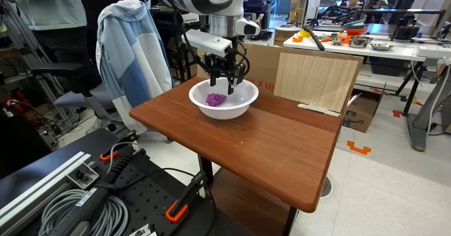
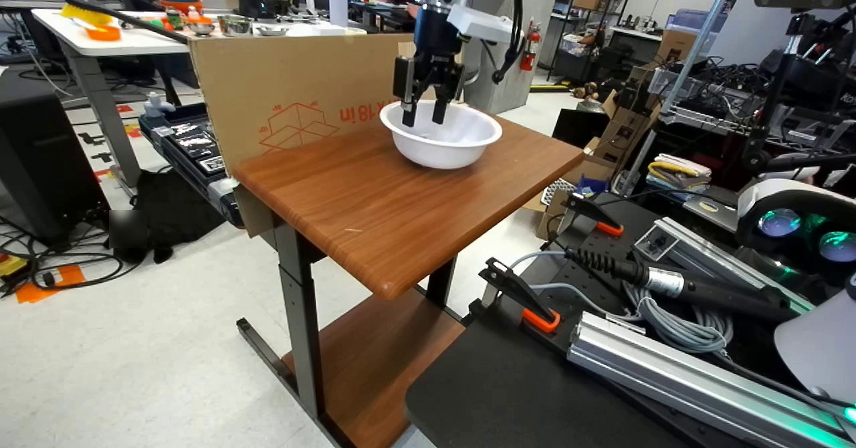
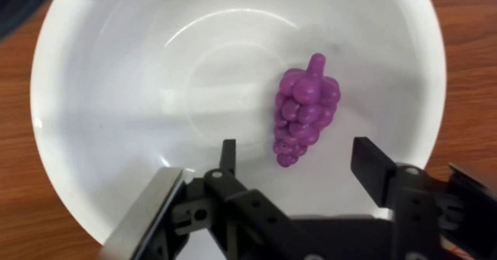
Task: Get the purple raspberry from the table and put it in the white bowl
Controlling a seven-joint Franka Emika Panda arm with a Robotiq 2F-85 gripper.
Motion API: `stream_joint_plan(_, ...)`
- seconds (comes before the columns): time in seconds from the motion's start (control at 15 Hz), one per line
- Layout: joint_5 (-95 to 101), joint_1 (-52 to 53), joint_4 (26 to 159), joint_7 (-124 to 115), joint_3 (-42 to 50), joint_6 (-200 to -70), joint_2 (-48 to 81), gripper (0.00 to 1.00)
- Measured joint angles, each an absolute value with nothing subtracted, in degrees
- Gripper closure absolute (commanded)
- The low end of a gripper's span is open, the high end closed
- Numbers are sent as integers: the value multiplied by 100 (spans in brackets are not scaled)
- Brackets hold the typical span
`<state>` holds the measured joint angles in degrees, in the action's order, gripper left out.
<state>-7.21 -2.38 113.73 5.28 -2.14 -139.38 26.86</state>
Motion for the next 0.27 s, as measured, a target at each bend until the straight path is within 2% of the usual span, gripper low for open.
stream_joint_plan(0.07,-721,-238,11473,540,-234,-13795,2544,9)
stream_joint_plan(0.13,-719,-235,11552,540,-241,-13755,2429,2)
stream_joint_plan(0.27,-718,-238,11539,540,-238,-13761,2446,0)
